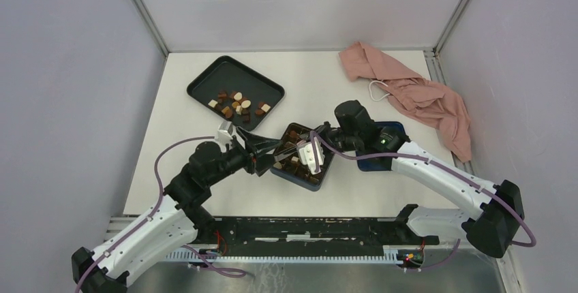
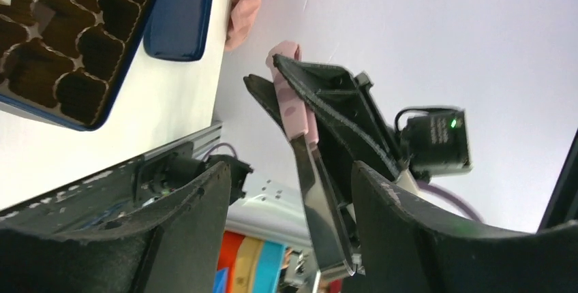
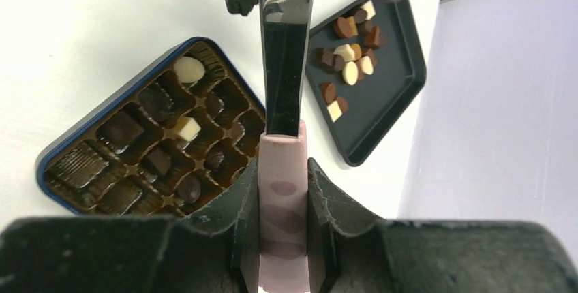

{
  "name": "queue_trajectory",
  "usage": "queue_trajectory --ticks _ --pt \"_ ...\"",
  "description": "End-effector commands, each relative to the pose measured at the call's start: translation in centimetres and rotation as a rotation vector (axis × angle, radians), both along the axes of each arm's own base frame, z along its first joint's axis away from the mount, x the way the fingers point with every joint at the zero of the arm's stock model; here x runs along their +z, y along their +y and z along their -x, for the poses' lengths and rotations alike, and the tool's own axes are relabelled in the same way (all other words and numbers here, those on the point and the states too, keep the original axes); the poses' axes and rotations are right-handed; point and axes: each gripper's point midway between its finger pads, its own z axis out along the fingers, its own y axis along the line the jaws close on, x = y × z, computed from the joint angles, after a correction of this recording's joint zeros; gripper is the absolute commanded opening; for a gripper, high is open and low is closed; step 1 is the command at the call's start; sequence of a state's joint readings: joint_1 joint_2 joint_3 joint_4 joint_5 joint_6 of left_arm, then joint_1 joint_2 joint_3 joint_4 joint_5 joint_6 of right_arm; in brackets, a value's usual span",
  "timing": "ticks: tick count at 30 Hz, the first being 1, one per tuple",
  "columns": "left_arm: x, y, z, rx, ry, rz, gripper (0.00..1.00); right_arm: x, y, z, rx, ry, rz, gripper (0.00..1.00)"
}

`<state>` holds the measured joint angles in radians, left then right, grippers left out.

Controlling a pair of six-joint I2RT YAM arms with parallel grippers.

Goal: Pack the chocolate
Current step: Adjust the clamp.

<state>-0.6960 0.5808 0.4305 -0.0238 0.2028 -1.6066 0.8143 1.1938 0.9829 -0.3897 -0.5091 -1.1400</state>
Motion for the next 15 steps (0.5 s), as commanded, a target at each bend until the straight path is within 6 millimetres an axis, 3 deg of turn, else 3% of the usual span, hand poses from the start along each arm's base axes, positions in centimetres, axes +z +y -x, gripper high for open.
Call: queue_trajectory --ticks 1,9,15 --pt "3.4 0.4 -2.4 0.130 0.136 0.050 0.72 2.1 0.9 -0.9 -0.033 -0.045 -0.104 0.16" --pt "4.2 -1.9 -3.1 0.066 0.246 -0.036 0.71 3.3 1.9 -2.2 -0.099 -0.061 -0.187 0.16" --pt "3.6 -1.5 -3.4 0.095 0.270 -0.059 0.69 4.4 1.7 -3.6 -0.184 -0.076 -0.239 0.15"
